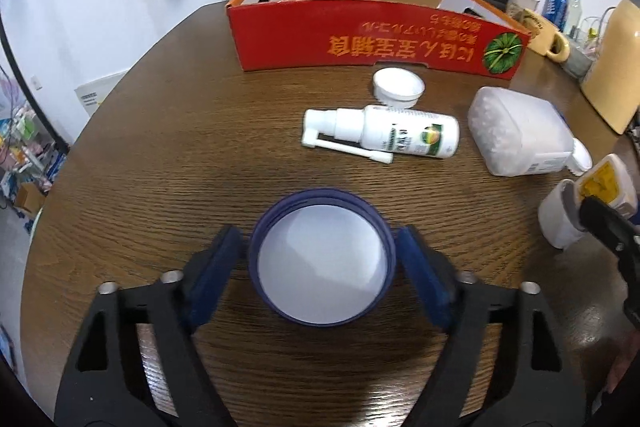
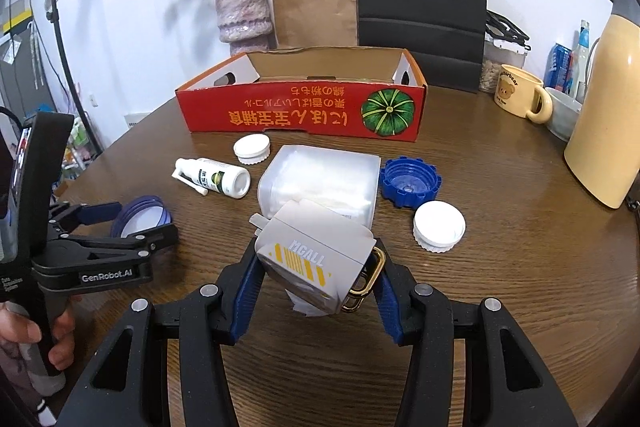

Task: Organize rigid objects
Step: 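Grasp the blue-rimmed white jar lid with the left tool while the right tool holds the adapter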

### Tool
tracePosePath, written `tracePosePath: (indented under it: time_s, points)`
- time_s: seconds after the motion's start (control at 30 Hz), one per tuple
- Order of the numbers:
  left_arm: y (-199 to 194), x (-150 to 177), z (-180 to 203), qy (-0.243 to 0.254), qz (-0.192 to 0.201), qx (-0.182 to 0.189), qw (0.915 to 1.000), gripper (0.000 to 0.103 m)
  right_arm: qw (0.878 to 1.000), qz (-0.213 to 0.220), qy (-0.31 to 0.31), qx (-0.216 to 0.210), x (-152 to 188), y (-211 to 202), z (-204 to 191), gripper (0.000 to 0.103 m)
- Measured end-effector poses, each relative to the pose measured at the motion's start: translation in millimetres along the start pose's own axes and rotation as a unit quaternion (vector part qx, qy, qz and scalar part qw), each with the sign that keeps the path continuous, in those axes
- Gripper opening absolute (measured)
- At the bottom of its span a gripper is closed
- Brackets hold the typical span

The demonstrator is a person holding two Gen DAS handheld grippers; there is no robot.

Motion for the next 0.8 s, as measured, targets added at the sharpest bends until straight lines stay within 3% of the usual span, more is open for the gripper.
tracePosePath:
  time_s: [0.3,0.8]
  points:
    - [-9.0,-0.6,5.8,0.010,0.019,0.018,0.9996,0.063,1.000,-0.001,-0.006,-0.003,1.8,1.4,-2.8,0.056]
    - [-38.8,-9.2,7.4,0.017,0.072,0.010,0.9972,0.063,1.000,0.021,-0.022,-0.001,-5.4,-10.7,-9.1,0.056]
Point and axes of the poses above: each gripper's, at about its wrist camera, not at the fingertips, and y roughly the way its jaws point, z to its right, x to its underside, the point moved 5 cm from there along y, roughly the way its jaws point, and after that the axes turned 5 degrees about -z, right-handed, at the moved point
